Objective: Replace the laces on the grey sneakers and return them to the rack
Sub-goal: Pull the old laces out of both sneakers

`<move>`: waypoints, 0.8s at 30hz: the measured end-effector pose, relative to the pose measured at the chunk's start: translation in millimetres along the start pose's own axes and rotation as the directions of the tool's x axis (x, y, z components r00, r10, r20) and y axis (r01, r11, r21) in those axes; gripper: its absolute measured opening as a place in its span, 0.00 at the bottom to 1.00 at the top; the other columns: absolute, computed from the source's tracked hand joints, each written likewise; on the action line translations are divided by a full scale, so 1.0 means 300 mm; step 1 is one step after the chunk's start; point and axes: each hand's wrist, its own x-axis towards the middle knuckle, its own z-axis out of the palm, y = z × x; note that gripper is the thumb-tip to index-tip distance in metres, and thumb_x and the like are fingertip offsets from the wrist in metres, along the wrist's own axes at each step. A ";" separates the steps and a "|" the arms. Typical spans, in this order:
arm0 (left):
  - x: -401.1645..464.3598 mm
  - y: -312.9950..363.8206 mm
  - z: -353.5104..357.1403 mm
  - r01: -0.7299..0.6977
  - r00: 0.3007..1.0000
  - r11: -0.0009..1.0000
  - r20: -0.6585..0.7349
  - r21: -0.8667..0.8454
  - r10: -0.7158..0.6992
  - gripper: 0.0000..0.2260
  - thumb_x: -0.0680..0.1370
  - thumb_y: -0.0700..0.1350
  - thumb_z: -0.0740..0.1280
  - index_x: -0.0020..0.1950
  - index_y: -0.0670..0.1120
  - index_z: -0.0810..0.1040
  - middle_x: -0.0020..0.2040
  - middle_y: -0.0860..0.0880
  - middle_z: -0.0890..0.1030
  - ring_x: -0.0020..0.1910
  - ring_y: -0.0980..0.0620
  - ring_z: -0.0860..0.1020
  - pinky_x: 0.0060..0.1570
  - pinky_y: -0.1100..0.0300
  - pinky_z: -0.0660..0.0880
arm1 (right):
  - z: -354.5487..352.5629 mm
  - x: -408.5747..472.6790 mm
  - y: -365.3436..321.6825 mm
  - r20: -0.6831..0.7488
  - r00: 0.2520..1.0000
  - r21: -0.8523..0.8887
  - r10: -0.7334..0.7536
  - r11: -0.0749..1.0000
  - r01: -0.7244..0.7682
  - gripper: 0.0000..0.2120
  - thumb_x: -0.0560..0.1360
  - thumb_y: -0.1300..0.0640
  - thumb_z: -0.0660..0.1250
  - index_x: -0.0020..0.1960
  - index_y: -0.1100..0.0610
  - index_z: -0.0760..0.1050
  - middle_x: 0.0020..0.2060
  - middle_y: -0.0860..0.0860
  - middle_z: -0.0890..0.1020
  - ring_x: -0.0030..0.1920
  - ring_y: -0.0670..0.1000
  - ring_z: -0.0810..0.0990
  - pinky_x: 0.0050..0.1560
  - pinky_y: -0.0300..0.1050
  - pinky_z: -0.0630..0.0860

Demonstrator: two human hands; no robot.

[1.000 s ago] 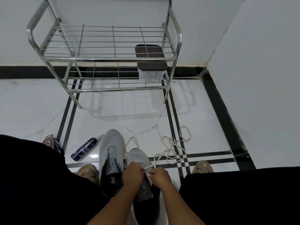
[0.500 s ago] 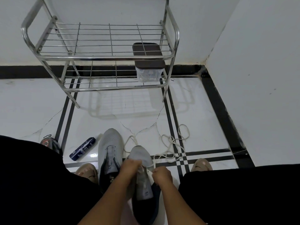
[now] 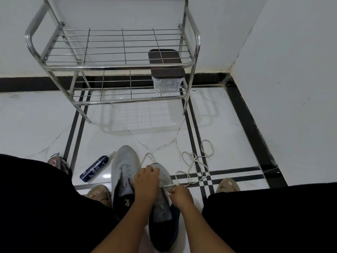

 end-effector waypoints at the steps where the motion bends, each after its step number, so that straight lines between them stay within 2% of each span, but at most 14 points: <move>1: -0.003 -0.002 0.018 -0.076 0.997 0.995 0.006 0.057 0.076 0.15 0.55 0.47 0.81 0.36 0.52 0.80 0.38 0.50 0.77 0.36 0.48 0.77 0.32 0.55 0.73 | 0.001 -0.001 -0.003 0.001 1.000 -0.008 -0.011 1.000 0.011 0.11 0.75 0.55 0.63 0.53 0.55 0.82 0.54 0.56 0.82 0.56 0.56 0.80 0.51 0.40 0.74; 3: -0.008 -0.010 0.046 -0.136 0.990 0.987 0.034 0.090 0.134 0.15 0.50 0.48 0.82 0.30 0.52 0.78 0.34 0.50 0.76 0.34 0.49 0.76 0.31 0.55 0.72 | 0.003 -0.006 -0.008 0.005 1.000 -0.021 -0.017 1.000 0.017 0.12 0.75 0.52 0.64 0.51 0.56 0.82 0.53 0.57 0.82 0.54 0.56 0.80 0.51 0.41 0.74; 7: -0.031 -0.010 0.064 -0.190 0.981 0.968 -0.010 0.161 0.194 0.17 0.48 0.46 0.81 0.31 0.51 0.78 0.34 0.48 0.76 0.33 0.47 0.76 0.34 0.54 0.72 | 0.008 -0.020 -0.019 0.021 0.999 -0.055 -0.030 0.998 0.031 0.14 0.75 0.51 0.63 0.55 0.55 0.82 0.54 0.56 0.82 0.56 0.57 0.80 0.54 0.43 0.74; 11: -0.035 -0.017 0.067 -0.202 0.976 0.969 -0.051 0.143 0.211 0.16 0.49 0.44 0.81 0.30 0.50 0.77 0.33 0.49 0.75 0.33 0.47 0.76 0.34 0.53 0.73 | 0.009 -0.026 -0.020 0.009 1.000 -0.072 -0.015 0.997 0.015 0.15 0.75 0.53 0.62 0.58 0.51 0.81 0.58 0.54 0.81 0.58 0.57 0.79 0.57 0.43 0.75; 16: -0.033 -0.024 0.072 -0.280 0.957 0.943 -0.021 0.180 0.289 0.16 0.49 0.44 0.80 0.30 0.50 0.77 0.33 0.48 0.75 0.33 0.47 0.76 0.35 0.53 0.73 | 0.010 -0.030 -0.023 0.006 1.000 -0.051 0.012 0.999 -0.011 0.13 0.75 0.51 0.63 0.56 0.52 0.81 0.57 0.54 0.81 0.58 0.57 0.78 0.55 0.43 0.74; 21: -0.039 -0.032 0.085 -0.299 0.952 0.942 -0.017 0.153 0.305 0.17 0.48 0.44 0.80 0.32 0.49 0.78 0.34 0.48 0.75 0.32 0.47 0.76 0.36 0.54 0.74 | 0.012 -0.027 -0.019 0.016 0.999 -0.044 0.051 0.998 -0.050 0.16 0.73 0.50 0.65 0.56 0.56 0.80 0.56 0.55 0.81 0.58 0.57 0.78 0.53 0.42 0.73; 24: -0.043 -0.024 0.099 -0.242 0.970 0.969 0.011 0.052 0.242 0.18 0.48 0.43 0.80 0.32 0.48 0.77 0.34 0.48 0.75 0.32 0.47 0.75 0.35 0.53 0.74 | 0.014 -0.023 -0.017 0.014 0.998 -0.036 0.064 0.997 -0.064 0.14 0.74 0.52 0.64 0.56 0.56 0.80 0.56 0.56 0.81 0.58 0.58 0.78 0.53 0.42 0.73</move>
